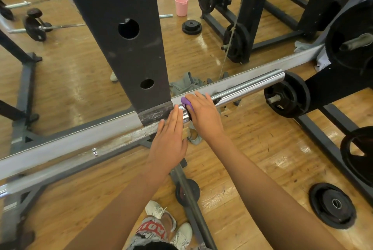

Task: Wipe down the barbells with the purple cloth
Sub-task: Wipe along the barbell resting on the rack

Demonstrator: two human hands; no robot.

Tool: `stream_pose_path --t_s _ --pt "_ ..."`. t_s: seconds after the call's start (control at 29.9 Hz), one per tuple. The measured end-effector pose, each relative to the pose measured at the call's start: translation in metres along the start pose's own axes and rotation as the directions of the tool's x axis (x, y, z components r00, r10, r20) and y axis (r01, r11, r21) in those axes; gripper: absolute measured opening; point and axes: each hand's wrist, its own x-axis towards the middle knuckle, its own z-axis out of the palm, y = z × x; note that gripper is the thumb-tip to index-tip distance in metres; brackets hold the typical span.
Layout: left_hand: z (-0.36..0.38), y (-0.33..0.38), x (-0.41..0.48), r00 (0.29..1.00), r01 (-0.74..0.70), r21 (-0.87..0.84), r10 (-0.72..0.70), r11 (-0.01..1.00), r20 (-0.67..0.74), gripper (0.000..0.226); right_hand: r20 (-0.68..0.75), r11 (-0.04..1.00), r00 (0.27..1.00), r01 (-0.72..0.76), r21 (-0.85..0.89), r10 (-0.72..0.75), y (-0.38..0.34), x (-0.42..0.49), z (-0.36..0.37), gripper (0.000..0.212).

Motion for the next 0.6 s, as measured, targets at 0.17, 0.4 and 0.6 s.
stream_pose_path --t_s 0.17,0.4,0.6 --pt "0.006 -0.003 -0.015 0.999 -0.043 0.028 0.042 0.999 0.020 0.085 -0.042 0.993 0.999 0.008 0.121 -0.003 0.006 -0.040 0.004 0.048" --pt "0.011 0.000 -0.016 0.998 -0.045 0.075 0.043 0.996 0.036 0.085 -0.039 0.997 0.998 0.041 0.061 -0.039 0.003 -0.014 -0.003 0.032" --pt "0.013 -0.001 -0.017 0.999 -0.044 0.125 0.046 0.991 -0.014 0.089 -0.105 0.991 0.994 -0.003 0.131 0.017 0.008 -0.037 0.014 0.045"
